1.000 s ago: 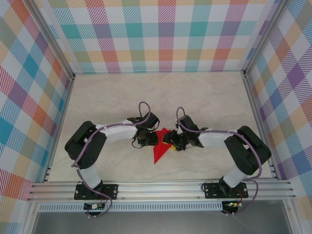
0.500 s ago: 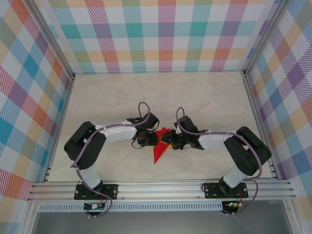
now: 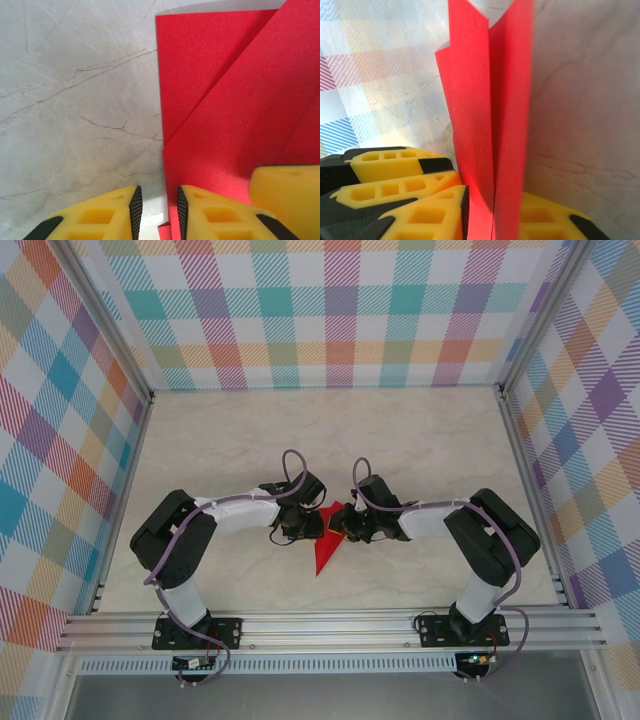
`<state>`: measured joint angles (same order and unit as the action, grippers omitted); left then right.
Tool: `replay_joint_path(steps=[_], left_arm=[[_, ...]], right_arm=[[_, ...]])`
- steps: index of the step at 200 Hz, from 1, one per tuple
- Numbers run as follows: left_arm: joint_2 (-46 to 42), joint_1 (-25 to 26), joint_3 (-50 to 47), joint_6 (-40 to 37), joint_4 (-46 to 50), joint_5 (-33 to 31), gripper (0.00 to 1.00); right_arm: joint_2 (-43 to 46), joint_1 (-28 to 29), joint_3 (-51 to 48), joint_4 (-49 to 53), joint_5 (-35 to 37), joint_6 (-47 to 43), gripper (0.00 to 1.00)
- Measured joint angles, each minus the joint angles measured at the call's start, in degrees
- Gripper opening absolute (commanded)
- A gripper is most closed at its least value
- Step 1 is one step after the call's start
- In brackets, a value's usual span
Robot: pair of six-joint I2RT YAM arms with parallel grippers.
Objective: Fold a paper plane with a square sheet of paper (pick it up from the middle)
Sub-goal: Turn over the paper at the center of the table.
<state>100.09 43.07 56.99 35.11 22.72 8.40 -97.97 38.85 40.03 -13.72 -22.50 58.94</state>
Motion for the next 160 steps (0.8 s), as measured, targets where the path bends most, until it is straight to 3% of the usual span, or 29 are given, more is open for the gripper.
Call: replay_joint_path(steps=[52, 86, 123, 160], left_arm=[[-3.0, 0.3, -3.0, 1.2, -2.1, -0.6, 0.34], [-12.7, 0.7, -7.1, 2.8, -1.3, -5.7, 0.41], [-27.0, 0.7, -11.1, 5.4, 0.9, -15.0, 0.46], [-37.4, 0.3, -17.6, 9.3, 4.1, -23.1, 0.49]], right_arm=[[-0.2, 0.0, 2.3, 3.2, -0.2, -4.0, 0.08], [5.0, 0.0, 6.8, 15.9, 4.5, -10.0, 0.09], [11.3, 0.9, 20.2, 38.9, 20.7, -17.8, 0.11], [7.0, 3.3, 35.3, 62.3, 40.7, -20.0, 0.09]])
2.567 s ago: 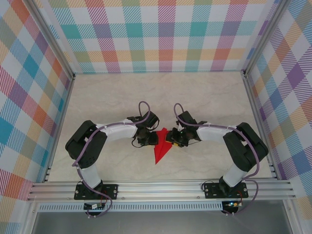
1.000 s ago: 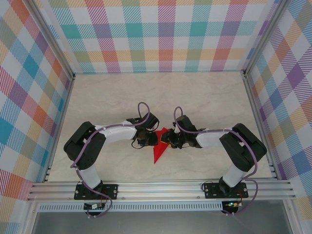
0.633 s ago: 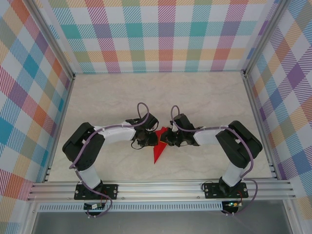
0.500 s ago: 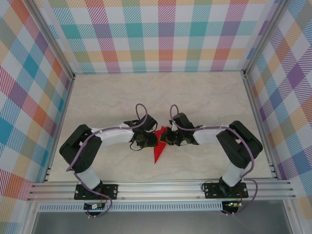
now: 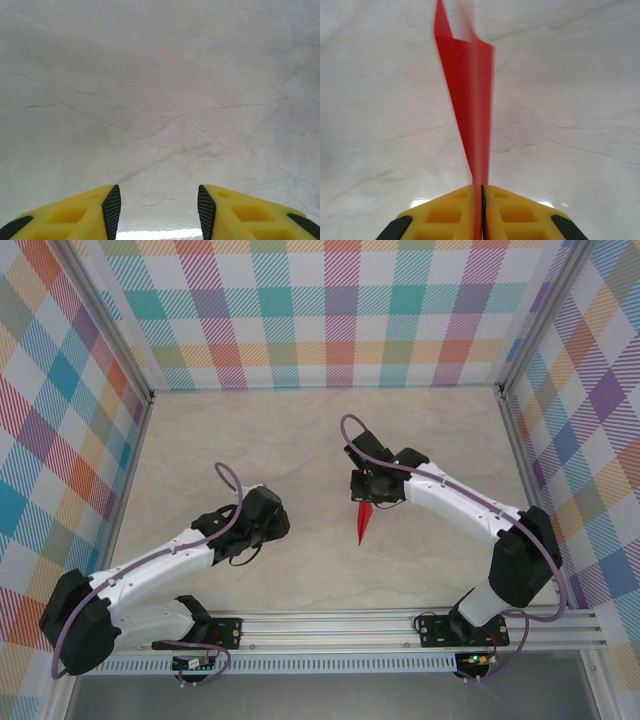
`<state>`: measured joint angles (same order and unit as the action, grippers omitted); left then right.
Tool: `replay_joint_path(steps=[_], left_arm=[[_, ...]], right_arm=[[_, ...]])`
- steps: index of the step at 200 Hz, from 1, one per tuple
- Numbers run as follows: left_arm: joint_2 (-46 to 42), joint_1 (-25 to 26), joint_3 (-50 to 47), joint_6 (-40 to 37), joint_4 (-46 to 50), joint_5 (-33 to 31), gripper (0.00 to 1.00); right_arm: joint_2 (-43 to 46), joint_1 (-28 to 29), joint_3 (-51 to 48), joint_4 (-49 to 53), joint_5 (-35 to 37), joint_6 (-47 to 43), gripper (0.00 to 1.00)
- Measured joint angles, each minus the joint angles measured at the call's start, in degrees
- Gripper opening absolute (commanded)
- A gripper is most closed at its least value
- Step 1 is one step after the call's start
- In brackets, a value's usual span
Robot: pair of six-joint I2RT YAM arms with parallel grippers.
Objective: Fold a paper plane with a square sheet of paper (pick it up from the middle)
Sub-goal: Turn over the paper at the center of the table.
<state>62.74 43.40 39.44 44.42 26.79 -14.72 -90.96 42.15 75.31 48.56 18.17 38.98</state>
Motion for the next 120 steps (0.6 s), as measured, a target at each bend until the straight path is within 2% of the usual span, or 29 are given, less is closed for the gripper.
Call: replay_joint_path(steps=[33, 70, 98, 107, 120], left_arm=[[-6.0, -0.5, -3.2, 3.0, 3.1, -4.4, 0.52], [-9.4, -0.9, -3.3, 4.7, 5.1, -7.0, 0.52], [-11.6, -0.9, -4.0, 5.7, 6.1, -7.5, 0.53], [-12.3, -1.0, -4.3, 5.7, 6.3, -7.5, 0.53], [-12.9, -1.1, -4.5, 5.7, 6.5, -7.4, 0.54]], right_arm=[[-12.8, 2.9, 9.0, 13.0, 8.2, 0.0, 0.10], [-33.3, 7.6, 25.1, 22.0, 8.6, 0.7, 0.09], [-45.0, 10.5, 36.3, 24.5, 5.2, 0.9, 0.26], [-46.1, 11.0, 38.1, 26.0, 5.8, 0.7, 0.29], [-45.7, 11.1, 38.9, 25.9, 2.9, 0.7, 0.39]])
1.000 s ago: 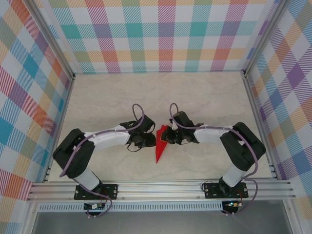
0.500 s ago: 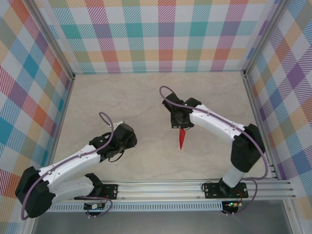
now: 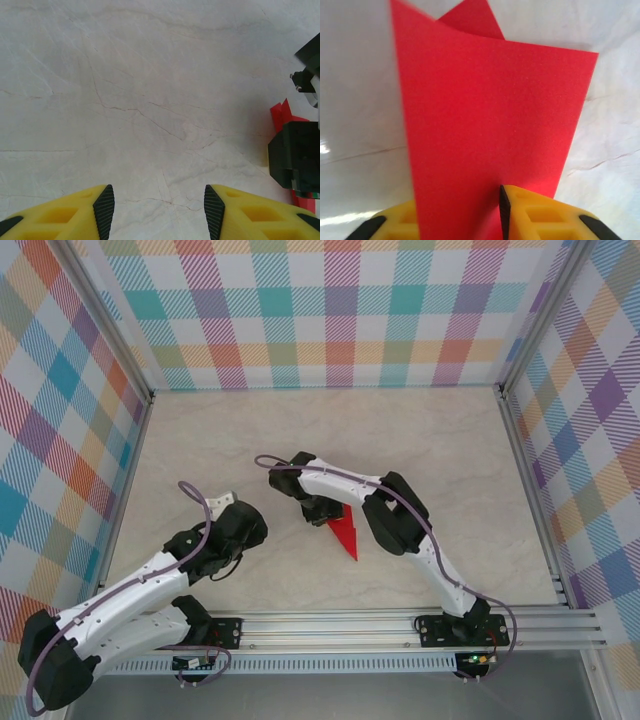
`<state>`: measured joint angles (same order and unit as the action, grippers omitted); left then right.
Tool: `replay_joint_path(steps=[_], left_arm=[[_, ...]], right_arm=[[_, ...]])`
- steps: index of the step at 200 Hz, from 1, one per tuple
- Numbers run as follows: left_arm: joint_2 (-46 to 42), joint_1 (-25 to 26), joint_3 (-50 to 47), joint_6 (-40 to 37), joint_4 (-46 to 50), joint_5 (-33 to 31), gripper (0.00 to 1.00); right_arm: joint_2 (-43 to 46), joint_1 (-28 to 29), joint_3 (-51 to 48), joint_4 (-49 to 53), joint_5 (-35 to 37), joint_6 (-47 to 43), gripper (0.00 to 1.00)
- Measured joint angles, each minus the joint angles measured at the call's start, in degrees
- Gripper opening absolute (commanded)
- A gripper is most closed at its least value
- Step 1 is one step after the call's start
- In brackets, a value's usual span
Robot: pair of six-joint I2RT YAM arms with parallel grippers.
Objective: Fold a paper plane with a square sheet of paper (pick it up from the middle)
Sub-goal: Turn over the paper at the center of the table, then fold the wing for the fifth time at the center of the table.
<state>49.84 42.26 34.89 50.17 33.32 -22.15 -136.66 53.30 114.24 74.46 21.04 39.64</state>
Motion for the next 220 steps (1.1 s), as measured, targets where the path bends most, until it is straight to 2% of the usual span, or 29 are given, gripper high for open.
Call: replay_joint_path(steps=[22, 61, 71, 80, 104, 121, 136, 161, 220], left_arm=[[-0.3, -0.2, 0.0, 0.0, 0.1, 0.2, 0.55], [1.8, -0.6, -0.3, -0.9, -1.1, 3.1, 0.56], [3.2, -0.7, -0.4, -1.5, -2.0, 4.6, 0.56], [4.6, -0.7, -0.4, -2.0, -3.1, 6.1, 0.56], [8.4, -0.8, -0.3, -3.3, -5.9, 10.2, 0.56], [11.3, -0.9, -0.2, -4.0, -7.6, 13.1, 0.56], [13.9, -1.2, 0.2, -4.4, -9.2, 15.6, 0.56], [18.9, -1.6, 2.1, -4.6, -11.3, 19.4, 0.54], [28.3, -1.7, 5.4, -4.1, -15.6, 25.2, 0.52]], right_arm=[[5.0, 0.0, -4.3, -6.5, -4.6, -0.4, 0.69], [29.2, -0.8, -25.7, -22.4, -14.3, -2.3, 0.90], [36.0, -2.1, -31.5, -27.1, -16.2, -1.9, 0.91], [42.0, -4.0, -37.5, -32.1, -18.7, -1.6, 0.96], [52.2, -12.4, -52.6, -43.6, -26.4, 0.3, 0.84], [54.3, -18.1, -60.7, -49.3, -31.1, 2.1, 0.57], [54.2, -19.9, -64.6, -52.2, -35.2, 2.6, 0.30], [53.5, -19.9, -66.4, -57.0, -42.2, 3.6, 0.10], [46.9, -19.8, -66.4, -64.5, -49.7, 3.4, 0.04]])
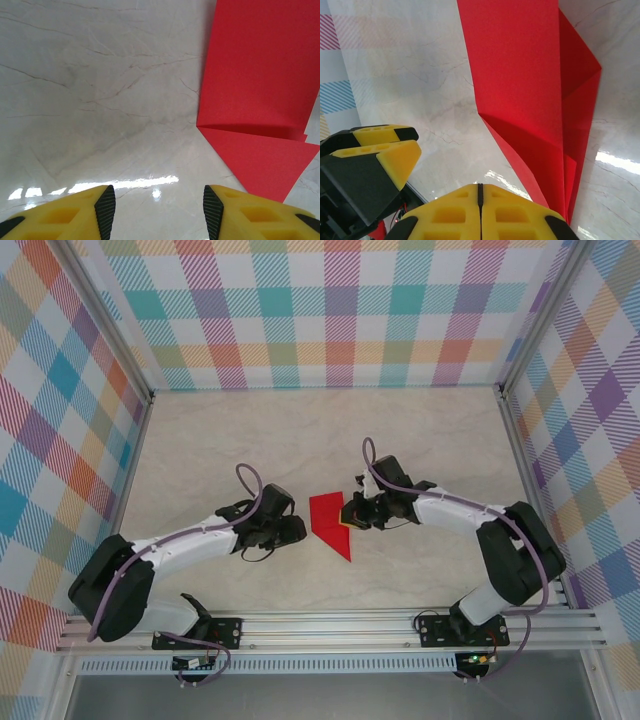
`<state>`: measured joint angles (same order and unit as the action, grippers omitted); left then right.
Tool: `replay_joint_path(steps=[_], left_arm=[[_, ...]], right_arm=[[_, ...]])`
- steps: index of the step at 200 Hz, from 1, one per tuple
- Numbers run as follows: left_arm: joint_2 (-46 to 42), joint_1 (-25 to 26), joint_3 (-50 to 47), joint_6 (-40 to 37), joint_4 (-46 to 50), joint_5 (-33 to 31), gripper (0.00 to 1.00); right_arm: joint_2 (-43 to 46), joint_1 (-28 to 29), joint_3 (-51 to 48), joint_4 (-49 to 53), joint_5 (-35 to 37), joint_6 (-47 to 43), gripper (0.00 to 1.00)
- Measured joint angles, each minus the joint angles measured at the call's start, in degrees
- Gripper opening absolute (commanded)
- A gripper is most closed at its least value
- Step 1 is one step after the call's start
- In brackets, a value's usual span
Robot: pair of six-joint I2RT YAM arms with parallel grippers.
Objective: Fold a paper plane with a square sheet of paper (pick it up from the middle)
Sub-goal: Fold the wing for the fifth time at the center of the table.
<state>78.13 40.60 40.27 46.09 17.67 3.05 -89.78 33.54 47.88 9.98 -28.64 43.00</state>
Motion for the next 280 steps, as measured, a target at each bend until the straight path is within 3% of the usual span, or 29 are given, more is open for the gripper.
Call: replay_joint_path(steps=[80, 203, 247, 280], left_arm=[[3.4, 0.0, 0.3, 1.7, -4.8, 3.4, 0.52], [10.7, 0.0, 2.4, 4.4, -12.3, 8.6, 0.53], [13.4, 0.0, 2.8, 6.0, -15.5, 10.0, 0.44], [14.7, 0.0, 3.1, 6.6, -17.7, 11.3, 0.43]], right_arm=[[-8.7, -0.4, 0.2, -2.4, -1.9, -1.5, 0.00], [-11.0, -6.2, -9.2, -18.2, -10.0, 0.0, 0.02], [-11.0, -7.0, -9.6, -18.5, -10.9, -0.2, 0.02], [-11.0, -7.0, -9.6, -18.6, -10.9, -0.2, 0.02]])
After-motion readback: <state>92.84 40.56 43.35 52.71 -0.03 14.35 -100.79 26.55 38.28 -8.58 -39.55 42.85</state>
